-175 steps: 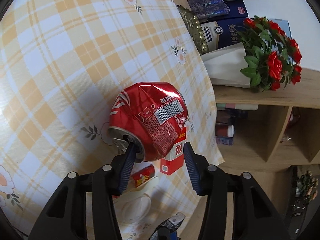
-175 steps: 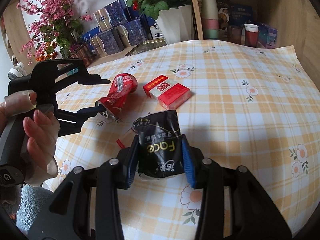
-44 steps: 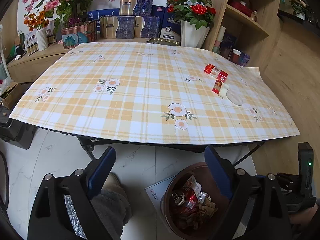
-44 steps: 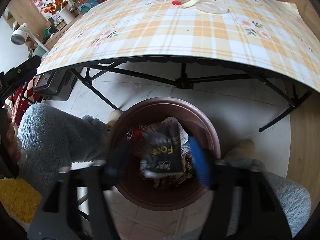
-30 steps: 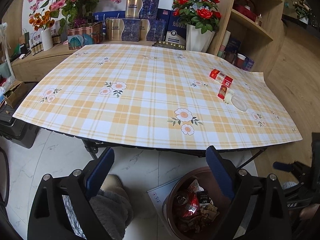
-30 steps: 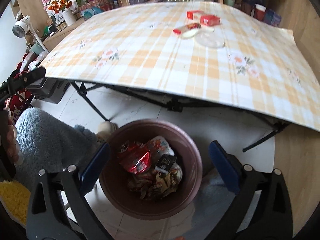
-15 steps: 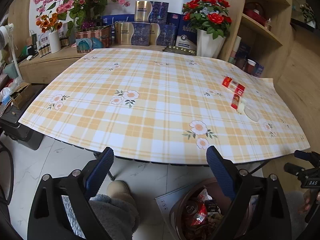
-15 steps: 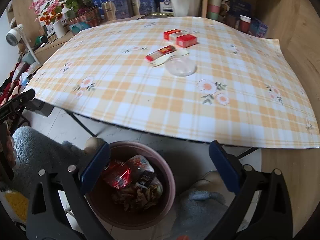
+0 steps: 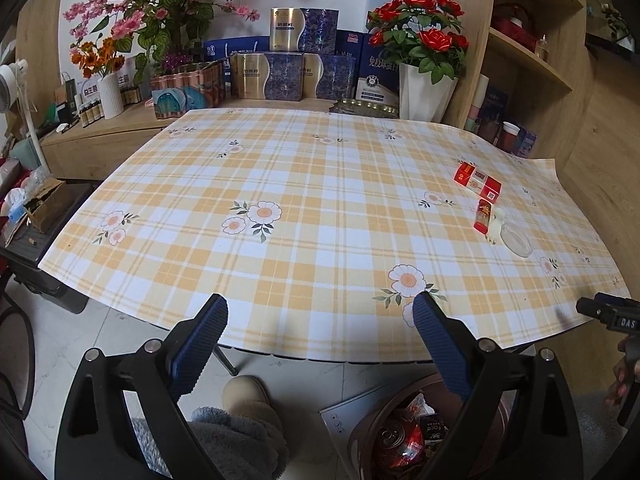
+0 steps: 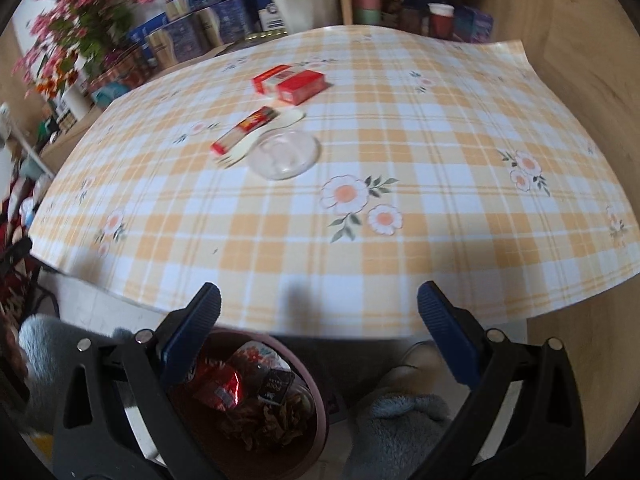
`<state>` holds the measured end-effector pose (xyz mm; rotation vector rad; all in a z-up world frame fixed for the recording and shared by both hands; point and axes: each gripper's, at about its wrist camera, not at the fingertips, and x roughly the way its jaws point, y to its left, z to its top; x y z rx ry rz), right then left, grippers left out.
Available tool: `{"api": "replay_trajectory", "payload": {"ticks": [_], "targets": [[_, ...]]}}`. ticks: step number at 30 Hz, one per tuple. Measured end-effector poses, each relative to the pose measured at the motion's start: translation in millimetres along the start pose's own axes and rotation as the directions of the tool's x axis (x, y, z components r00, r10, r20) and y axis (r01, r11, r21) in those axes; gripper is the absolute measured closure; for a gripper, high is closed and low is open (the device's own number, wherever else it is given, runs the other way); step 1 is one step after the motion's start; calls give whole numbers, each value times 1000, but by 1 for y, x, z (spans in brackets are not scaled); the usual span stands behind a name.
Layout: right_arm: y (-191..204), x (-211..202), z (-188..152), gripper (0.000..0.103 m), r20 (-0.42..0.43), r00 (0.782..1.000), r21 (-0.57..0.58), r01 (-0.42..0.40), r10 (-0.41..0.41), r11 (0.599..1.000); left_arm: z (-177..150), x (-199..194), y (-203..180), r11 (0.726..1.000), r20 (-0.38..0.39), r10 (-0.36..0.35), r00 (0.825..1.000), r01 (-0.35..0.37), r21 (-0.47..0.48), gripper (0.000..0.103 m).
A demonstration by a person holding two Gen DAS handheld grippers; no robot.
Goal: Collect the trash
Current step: 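Grasp the clear plastic lid with the right tool while the left tool grasps the red lighter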
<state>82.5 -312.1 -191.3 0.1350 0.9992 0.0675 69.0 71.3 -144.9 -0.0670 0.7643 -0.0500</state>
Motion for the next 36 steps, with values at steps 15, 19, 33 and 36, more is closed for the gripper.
{"api": "replay_trajectory", "payload": {"ticks": [15,19,33,36], "targets": [[24,73,73,14,-37,999,-157,-29,23,987,10,27,-14,1000,-40,-19,999,20,21,12],[38,95,90,14,-56,998,-214,-20,8,977,15,34,-16,999,-55,-31,998,32,17,12],[43,106,99,36,-54,997,-251,-64,52,966,59,84,-52,969,-147,-248,958,248,-17,13],[38,97,94,36,-23,998,-221,-63,59,973,71,101,-74,950,-163,-303,939,311,23,20]]}}
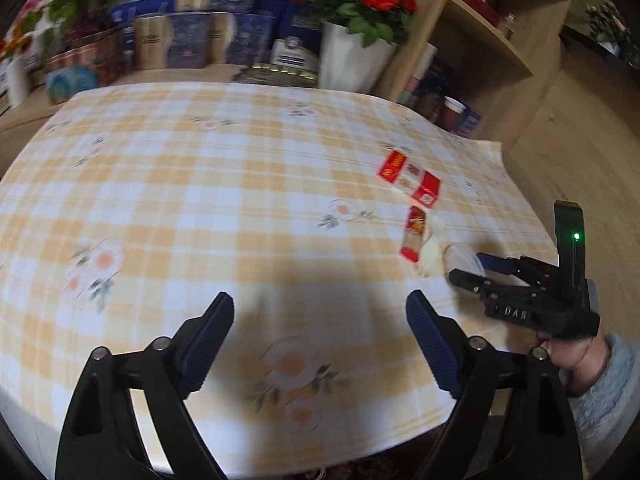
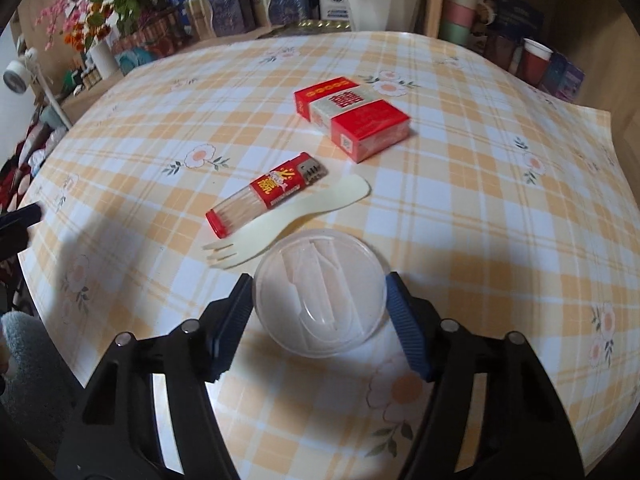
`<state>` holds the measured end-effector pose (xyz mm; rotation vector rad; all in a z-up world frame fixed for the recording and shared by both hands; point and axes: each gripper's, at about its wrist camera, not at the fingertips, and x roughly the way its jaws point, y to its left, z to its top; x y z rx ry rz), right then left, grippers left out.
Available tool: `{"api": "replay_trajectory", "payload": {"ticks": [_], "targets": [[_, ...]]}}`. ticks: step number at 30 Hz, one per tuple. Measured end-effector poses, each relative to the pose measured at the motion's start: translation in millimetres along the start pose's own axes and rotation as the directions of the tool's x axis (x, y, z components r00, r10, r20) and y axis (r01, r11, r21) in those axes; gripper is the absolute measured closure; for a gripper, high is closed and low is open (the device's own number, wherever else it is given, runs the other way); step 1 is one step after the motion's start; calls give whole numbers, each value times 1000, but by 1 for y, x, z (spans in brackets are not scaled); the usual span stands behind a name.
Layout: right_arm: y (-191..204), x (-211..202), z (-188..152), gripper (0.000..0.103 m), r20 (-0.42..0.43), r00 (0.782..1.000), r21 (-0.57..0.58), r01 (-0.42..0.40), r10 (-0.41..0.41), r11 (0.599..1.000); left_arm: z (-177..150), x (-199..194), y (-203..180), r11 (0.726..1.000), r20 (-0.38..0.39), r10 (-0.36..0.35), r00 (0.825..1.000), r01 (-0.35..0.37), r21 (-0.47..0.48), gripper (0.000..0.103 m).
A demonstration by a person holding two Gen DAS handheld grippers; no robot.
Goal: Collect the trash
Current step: 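Grasp the clear plastic lid with the right tool while the left tool grasps the red lighter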
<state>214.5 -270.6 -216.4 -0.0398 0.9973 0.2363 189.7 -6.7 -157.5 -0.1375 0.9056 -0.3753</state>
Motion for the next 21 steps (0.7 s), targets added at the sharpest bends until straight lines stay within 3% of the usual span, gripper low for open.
{"api": "replay_trajectory", "payload": {"ticks": [2,5,6,12,21], "targets": [[-5,-7,-5,36,25,1000,40,-9,8,999,15,22,-13,999,-5,-39,999,39,17,28],[-11,-15,-12,36,46,999,89,-25,21,996,31,56,-27,996,-55,-86,995,86,9,50],[-12,-17,-14,36,51,998,100,-28,22,995,34,65,-32,995,-67,-93,993,94,16,52],[-18,-29,-26,36,87,996,138,-29,17,990,54,116,-72,983,-146,-131,981,148,111,54],[-25,-42,-35,36,136,990,196,-51,24,979,58,148,-95,972,-172,-47,984,85,219,54]]}}
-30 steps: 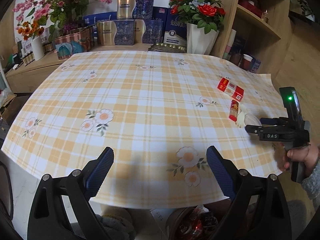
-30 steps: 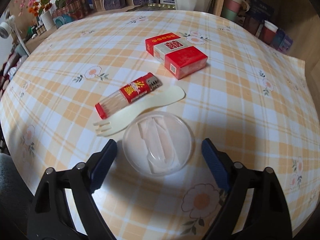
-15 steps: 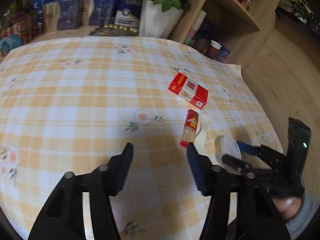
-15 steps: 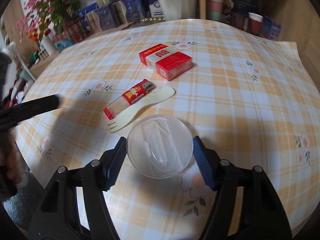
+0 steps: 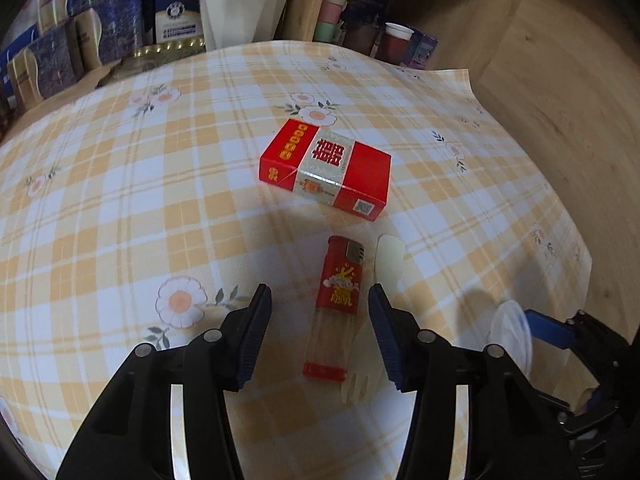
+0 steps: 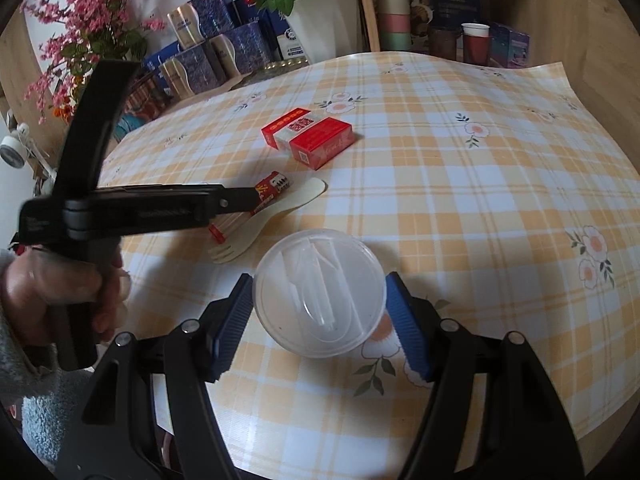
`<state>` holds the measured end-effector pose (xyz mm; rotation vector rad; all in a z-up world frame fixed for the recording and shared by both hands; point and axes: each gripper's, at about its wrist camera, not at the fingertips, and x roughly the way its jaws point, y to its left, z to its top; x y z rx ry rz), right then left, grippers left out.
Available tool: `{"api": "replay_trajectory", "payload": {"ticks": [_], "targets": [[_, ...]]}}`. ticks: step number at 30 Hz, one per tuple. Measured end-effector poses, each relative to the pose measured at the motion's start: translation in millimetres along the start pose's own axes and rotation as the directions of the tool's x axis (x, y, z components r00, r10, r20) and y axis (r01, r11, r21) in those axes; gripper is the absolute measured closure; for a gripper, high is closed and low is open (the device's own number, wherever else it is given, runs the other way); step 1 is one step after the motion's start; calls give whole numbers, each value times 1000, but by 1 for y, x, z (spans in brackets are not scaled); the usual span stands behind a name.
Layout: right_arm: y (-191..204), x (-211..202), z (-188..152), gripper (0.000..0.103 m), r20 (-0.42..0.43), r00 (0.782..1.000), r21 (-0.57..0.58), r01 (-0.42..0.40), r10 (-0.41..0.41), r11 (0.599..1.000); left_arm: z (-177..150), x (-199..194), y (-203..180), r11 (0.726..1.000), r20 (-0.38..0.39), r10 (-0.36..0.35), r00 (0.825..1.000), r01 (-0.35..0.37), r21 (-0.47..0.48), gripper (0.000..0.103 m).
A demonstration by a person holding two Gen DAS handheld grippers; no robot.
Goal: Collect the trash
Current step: 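Grasp the clear plastic lid with the right tool while the left tool grasps the red lighter, then carry the lid and lighter to the bin and release both tools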
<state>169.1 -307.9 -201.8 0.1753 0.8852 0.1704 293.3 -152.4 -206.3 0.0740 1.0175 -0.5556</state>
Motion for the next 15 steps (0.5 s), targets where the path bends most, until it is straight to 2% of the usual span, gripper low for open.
{"api": "replay_trajectory", "payload": {"ticks": [6,10,12,15], "targets": [[-7,-7,-3,36,17,1000,30,5,-6,1000,4,7,-12,994,13,75,997,-76,78,57],[-12,-11,-6,36,19,1000,44,11,-12,999,0,12,-26,973,30,150,988,-153,174,57],[-13,-12,-9,36,16,1000,47,14,-15,999,0,13,-27,970,36,156,987,-160,181,58],[-14,-13,-14,36,8,1000,57,14,-15,998,2,12,-26,971,29,163,986,-166,174,80]]}}
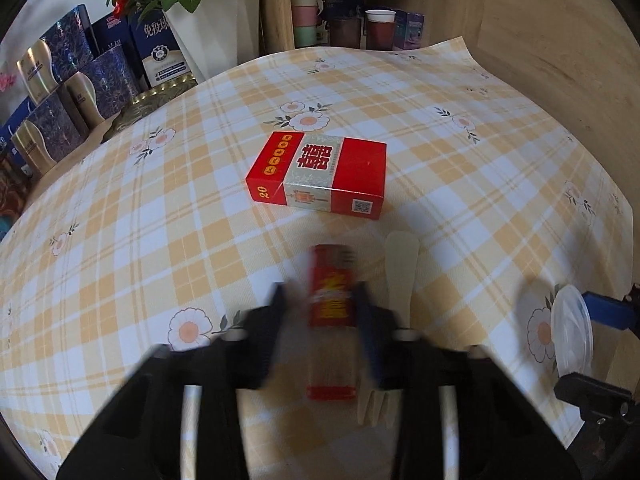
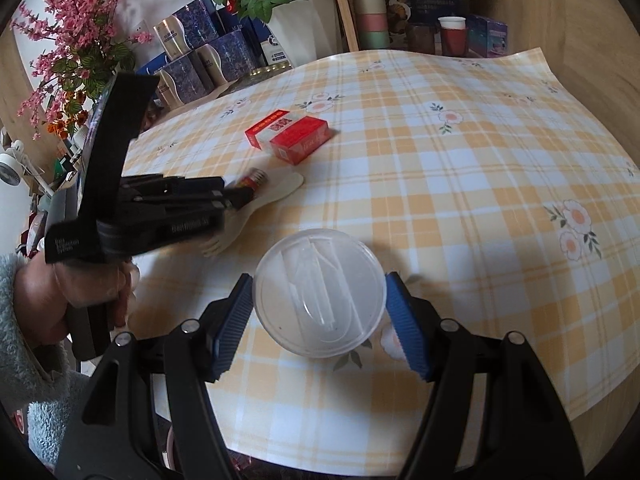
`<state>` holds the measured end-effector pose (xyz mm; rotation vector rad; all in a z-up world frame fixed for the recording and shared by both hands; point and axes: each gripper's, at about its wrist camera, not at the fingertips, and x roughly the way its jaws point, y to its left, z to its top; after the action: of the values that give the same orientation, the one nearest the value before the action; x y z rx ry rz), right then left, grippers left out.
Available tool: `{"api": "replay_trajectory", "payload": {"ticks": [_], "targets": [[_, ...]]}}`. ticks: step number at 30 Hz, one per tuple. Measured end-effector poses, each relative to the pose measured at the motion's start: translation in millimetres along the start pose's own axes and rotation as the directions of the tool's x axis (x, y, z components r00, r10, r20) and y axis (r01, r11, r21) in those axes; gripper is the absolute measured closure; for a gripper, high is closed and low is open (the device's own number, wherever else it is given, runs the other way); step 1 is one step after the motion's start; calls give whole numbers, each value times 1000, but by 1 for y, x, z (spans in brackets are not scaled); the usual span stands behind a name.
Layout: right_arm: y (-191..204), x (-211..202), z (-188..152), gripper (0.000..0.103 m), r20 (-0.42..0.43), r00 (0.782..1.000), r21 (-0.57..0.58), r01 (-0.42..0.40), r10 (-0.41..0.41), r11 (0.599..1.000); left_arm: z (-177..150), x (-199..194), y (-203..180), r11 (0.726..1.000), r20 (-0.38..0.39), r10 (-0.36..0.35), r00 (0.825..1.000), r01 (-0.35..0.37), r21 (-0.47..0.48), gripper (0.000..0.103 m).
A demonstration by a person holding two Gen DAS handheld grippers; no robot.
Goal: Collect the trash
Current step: 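Carry the lid and lighter to the bin and release both tools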
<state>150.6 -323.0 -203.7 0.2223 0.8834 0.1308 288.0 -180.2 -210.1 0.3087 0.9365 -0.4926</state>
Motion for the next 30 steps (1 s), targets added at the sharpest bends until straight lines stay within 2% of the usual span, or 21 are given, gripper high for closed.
{"api": "replay_trajectory", "payload": {"ticks": [5,7,9,13,18,24,30], "targets": [[3,-7,-6,36,-10,1000,-2,-4,4,1000,-4,-6,12,997,-35,-58,998,56,-44,81],[7,-9,-8,36,-13,1000,-14,-6,6,1000,-12,-14,23,991,-30,-93,995,90,-95,81],[12,-13,-10,36,-18,1000,-26,-18,17,1000,-22,-24,39,976,-24,-133,991,127,-178,81],[26,-22,-18,36,-28,999,-53,-35,33,998,-50,-55,61,945,11,-173,985,169,-279,81],[46,-34,-35,36,-55,997,-95,-57,52,994,-91,-98,67,926,44,-196,980,200,-321,81],[64,-50,-66,36,-101,992,-118,-81,69,990,-143,-144,62,931,55,-213,976,219,-293,81],[73,-57,-98,36,-152,985,-110,-94,77,990,-182,-180,58,915,82,-252,964,265,-304,81]]}}
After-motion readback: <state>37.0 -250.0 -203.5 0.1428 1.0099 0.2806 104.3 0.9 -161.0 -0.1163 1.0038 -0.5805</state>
